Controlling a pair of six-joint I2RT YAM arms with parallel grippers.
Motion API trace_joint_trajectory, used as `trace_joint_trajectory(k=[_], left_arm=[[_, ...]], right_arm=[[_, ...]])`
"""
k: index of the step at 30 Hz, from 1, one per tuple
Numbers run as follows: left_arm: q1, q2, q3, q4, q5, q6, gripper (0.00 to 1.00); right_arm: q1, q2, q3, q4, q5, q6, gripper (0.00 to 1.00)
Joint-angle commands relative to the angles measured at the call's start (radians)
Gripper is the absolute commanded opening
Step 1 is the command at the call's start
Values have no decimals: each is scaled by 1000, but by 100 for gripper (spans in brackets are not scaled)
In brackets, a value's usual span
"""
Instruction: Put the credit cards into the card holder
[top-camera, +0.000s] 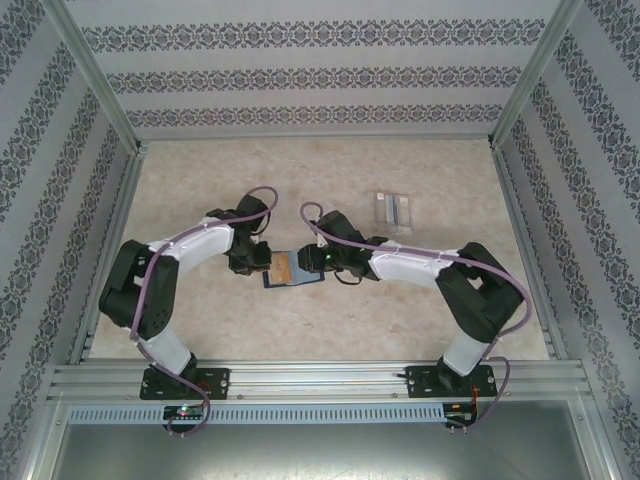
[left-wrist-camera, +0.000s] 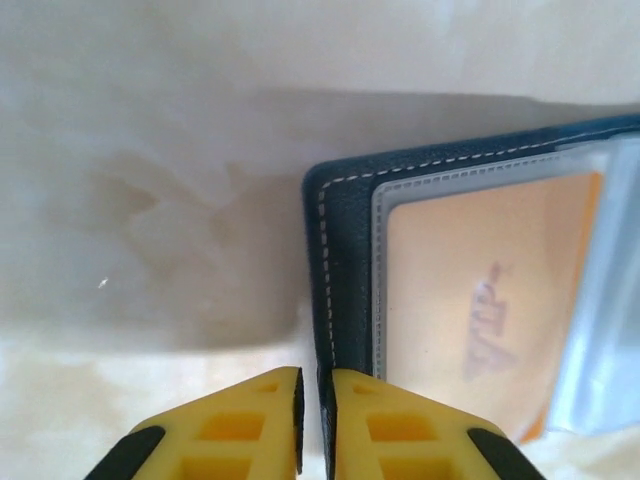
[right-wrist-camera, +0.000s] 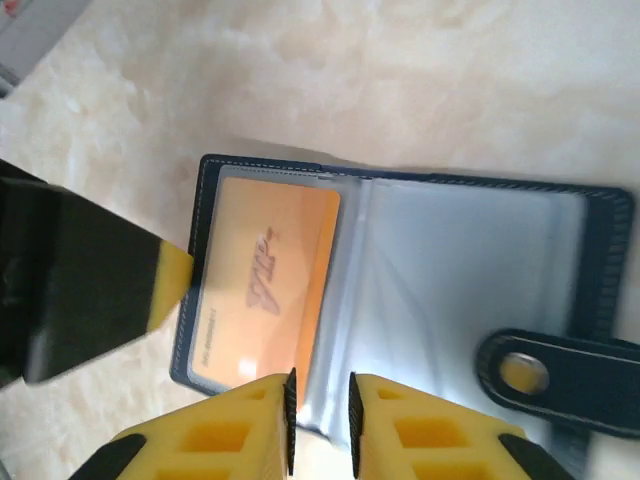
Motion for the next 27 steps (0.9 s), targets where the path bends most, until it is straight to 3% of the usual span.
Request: trace_joint_trajectory(k=[1, 6, 13, 17, 23, 27], left_arm=[[12, -68, 45, -120, -107, 23, 20], [11, -141, 49, -167, -147, 30, 28], [12, -224, 16, -153, -153, 30, 45], [12, -250, 11, -160, -154, 30, 63], [13, -289, -8, -152, -184, 23, 89], [11, -315, -54, -116, -155, 11, 97]], right_arm=[[-30, -91, -27, -93, 148, -74, 26], [-110, -199, -19, -186, 318, -173, 30], [-247, -230, 95, -325, 624, -349, 50], [-358, -162, 188, -407, 552, -421, 56], [-384, 10, 328, -517, 579, -449, 67], [-413, 65, 359, -528, 542, -438, 70]])
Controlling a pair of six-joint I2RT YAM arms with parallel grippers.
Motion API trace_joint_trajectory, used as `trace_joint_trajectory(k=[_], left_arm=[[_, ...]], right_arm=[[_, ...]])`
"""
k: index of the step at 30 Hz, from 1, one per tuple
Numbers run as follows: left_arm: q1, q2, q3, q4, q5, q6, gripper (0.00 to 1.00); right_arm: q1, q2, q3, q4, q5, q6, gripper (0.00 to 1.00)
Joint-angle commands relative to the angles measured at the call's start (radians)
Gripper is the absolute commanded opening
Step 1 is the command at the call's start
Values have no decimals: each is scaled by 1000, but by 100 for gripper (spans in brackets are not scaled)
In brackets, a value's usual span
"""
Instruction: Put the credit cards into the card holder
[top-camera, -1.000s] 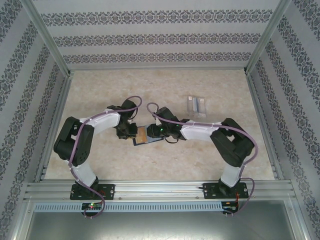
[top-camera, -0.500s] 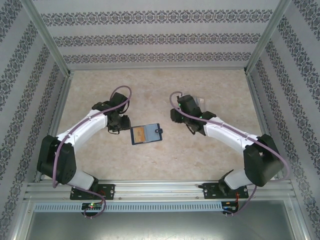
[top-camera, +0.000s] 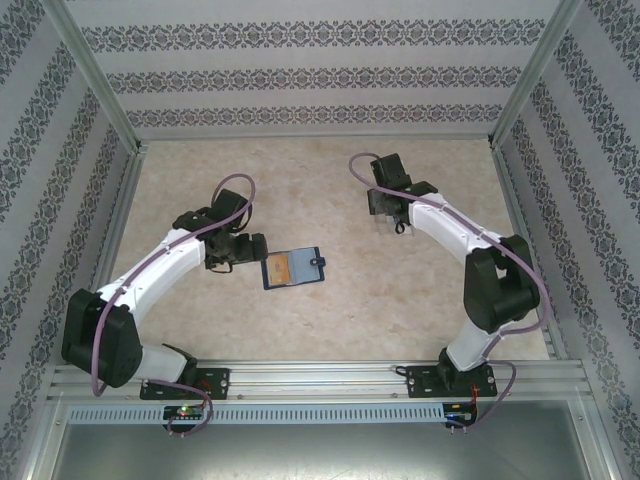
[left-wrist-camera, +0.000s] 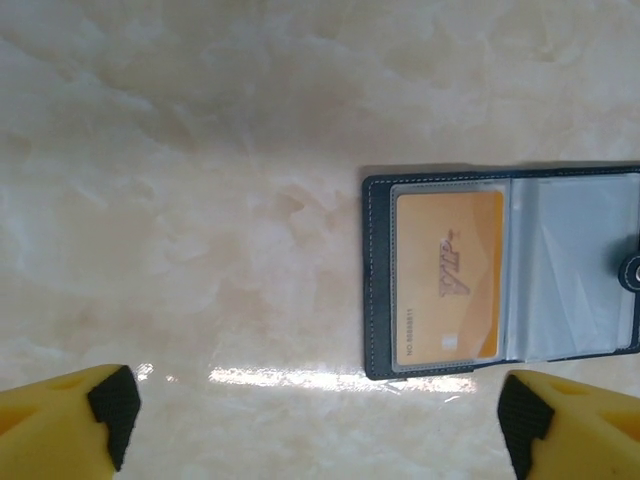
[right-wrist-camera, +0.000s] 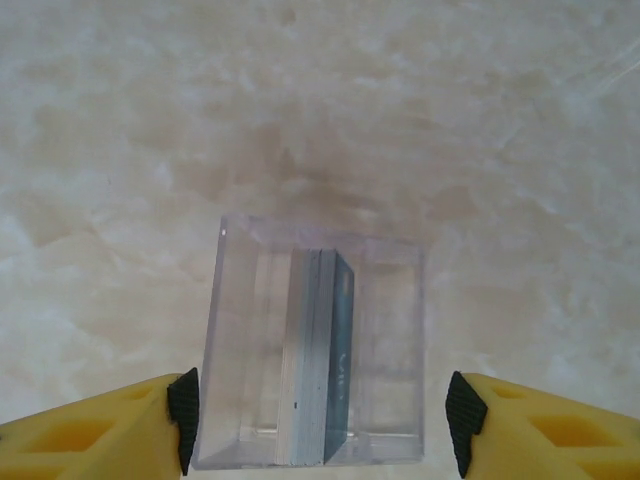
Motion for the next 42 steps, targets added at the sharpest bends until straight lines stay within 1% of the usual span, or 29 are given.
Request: trace_joint_trajectory(k=[1, 6, 10, 14, 16, 19, 22, 25, 27, 30, 33, 36, 39, 42], left_arm=[[7, -32, -38, 8, 2, -11, 97], [6, -35, -62, 24, 32, -17, 97], [-4, -43, -81, 65, 66, -33, 97], [-18, -43, -98, 115, 120, -47, 97], [-16, -34, -108, 135, 125, -51, 98], [-15, -3, -102, 141, 127, -57, 98], [10, 21, -111, 154, 141, -86, 98], [51, 33, -118, 186, 203, -100, 98], [61, 29, -109, 172, 201, -92, 98], [84, 28, -110, 159, 196, -79, 98], [126, 41, -122, 167, 259, -80, 97], [140, 39, -152, 194, 265, -89, 97], [139, 56, -169, 221, 295, -94, 97], [140, 75, -178, 223, 294, -94, 97]], right_arm=[[-27, 32, 44, -73, 4, -14, 70], [-28, 65, 46, -79, -11, -6, 70], [-27, 79, 46, -95, -1, 5, 69], [16, -14, 21, -85, 14, 4, 68], [49, -80, 19, -101, -8, 15, 68], [143, -165, -12, -98, -100, 72, 67], [270, -178, -44, -87, -179, 168, 67], [402, -155, -117, 16, -291, 316, 66], [476, -115, -138, 72, -312, 412, 66], [530, -49, -135, 111, -317, 501, 67], [544, -8, -155, 142, -324, 552, 67], [544, 13, -158, 141, -317, 559, 66], [540, 28, -167, 135, -303, 558, 67], [534, 58, -172, 156, -343, 570, 67]])
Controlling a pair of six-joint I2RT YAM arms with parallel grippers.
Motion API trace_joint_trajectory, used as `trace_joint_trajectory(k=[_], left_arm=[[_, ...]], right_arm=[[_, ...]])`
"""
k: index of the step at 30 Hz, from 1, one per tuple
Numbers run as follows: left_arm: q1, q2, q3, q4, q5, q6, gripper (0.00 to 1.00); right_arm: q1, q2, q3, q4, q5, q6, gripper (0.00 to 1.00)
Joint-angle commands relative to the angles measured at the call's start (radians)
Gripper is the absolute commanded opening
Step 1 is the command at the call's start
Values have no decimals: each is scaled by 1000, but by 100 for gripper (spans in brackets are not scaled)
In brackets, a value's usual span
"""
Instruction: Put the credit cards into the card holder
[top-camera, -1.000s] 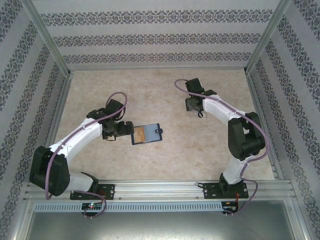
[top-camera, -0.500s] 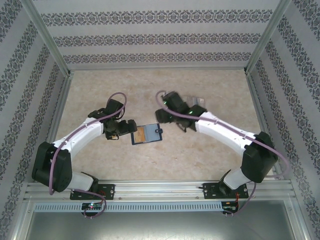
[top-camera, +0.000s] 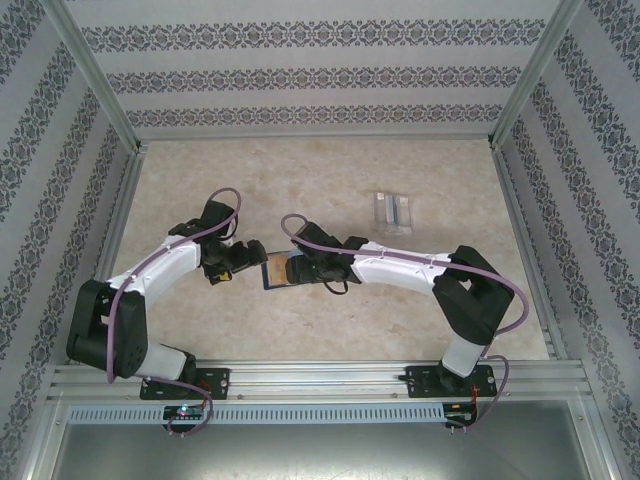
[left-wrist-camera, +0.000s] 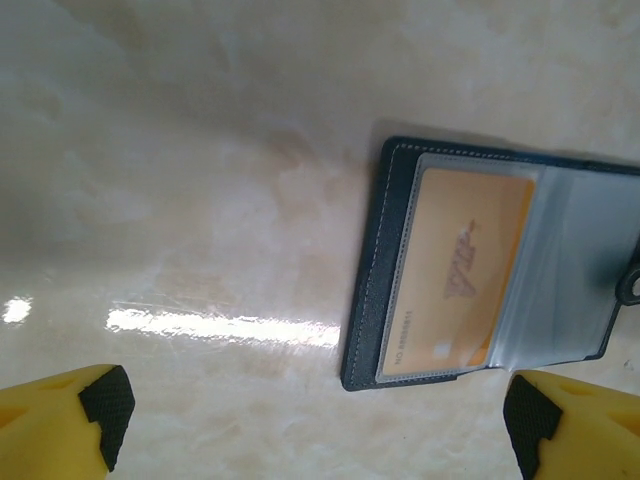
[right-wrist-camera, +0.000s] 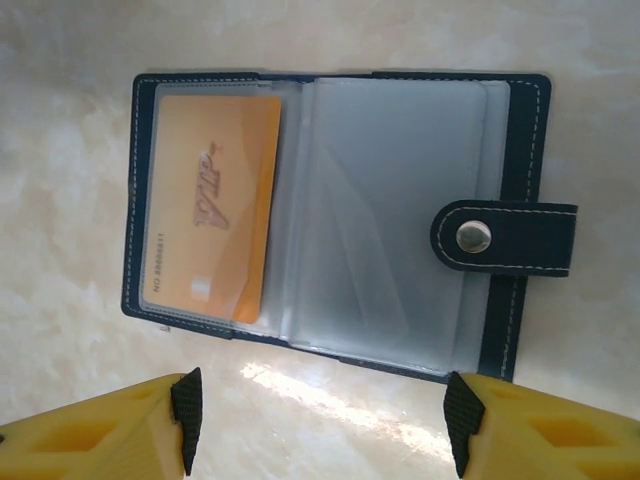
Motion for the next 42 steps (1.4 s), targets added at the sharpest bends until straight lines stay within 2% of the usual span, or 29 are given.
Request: trace_joint_trajectory(k=[1, 18, 24, 38, 42], left_arm=[[8, 19, -18, 41, 19, -14, 97], [8, 59, 10, 22, 9, 4, 97], [9, 57, 10, 17, 2, 3, 97], [7, 47, 5, 9, 5, -2, 97], [9, 40, 2, 6, 14, -3, 97]], right_arm=[[-9, 45, -15, 30, -33, 35, 67], [-39, 121, 4, 35, -22, 15, 66], [-37, 134, 13, 51, -49, 8, 61], [-26, 81, 27, 1, 36, -51, 60], [-24, 96, 22, 20, 20, -45, 54]])
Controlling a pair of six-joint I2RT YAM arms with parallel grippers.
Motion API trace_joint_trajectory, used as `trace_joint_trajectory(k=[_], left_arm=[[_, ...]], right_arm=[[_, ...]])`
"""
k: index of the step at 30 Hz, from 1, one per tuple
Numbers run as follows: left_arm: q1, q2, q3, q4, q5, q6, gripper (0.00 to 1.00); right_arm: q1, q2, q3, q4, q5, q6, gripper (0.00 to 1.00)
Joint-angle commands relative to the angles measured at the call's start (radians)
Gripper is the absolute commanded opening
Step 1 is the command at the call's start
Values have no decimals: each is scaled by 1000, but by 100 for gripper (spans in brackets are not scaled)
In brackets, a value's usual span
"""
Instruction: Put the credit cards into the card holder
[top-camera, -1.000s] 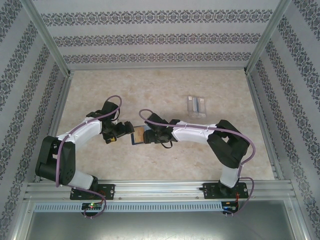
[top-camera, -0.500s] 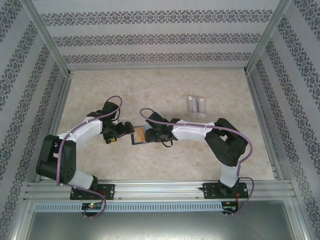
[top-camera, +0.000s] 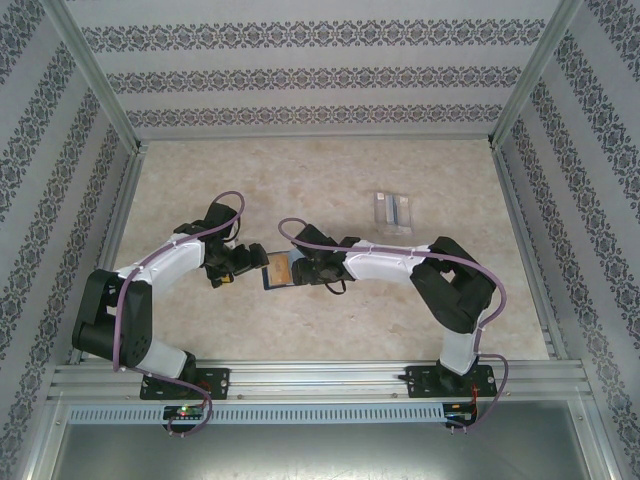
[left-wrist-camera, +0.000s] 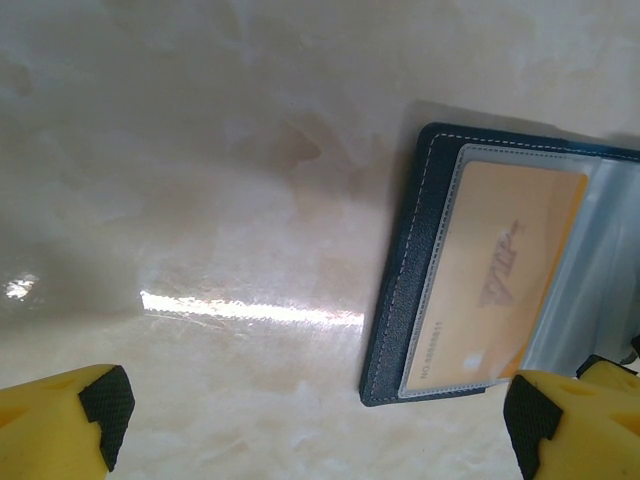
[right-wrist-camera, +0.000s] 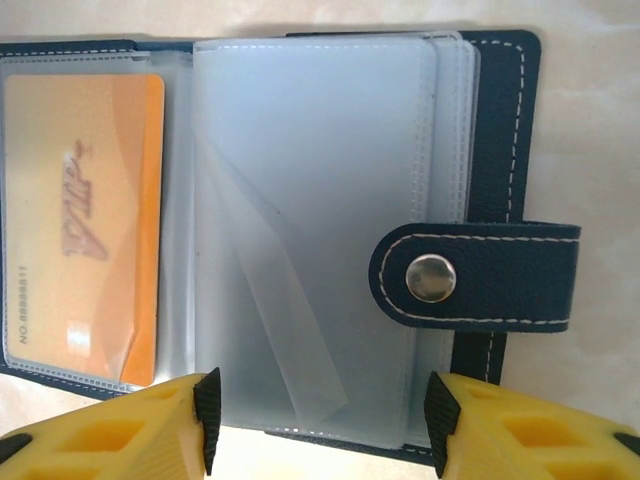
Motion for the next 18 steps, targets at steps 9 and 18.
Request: trace_joint_trajectory(k=[9, 18], left_arm=[[7, -10, 7, -18, -6, 1, 97], [8, -3, 13, -17, -3, -2, 97]], right_arm=[[18, 17, 30, 4, 0, -5, 51], [18, 9, 29, 26, -13, -11, 40]])
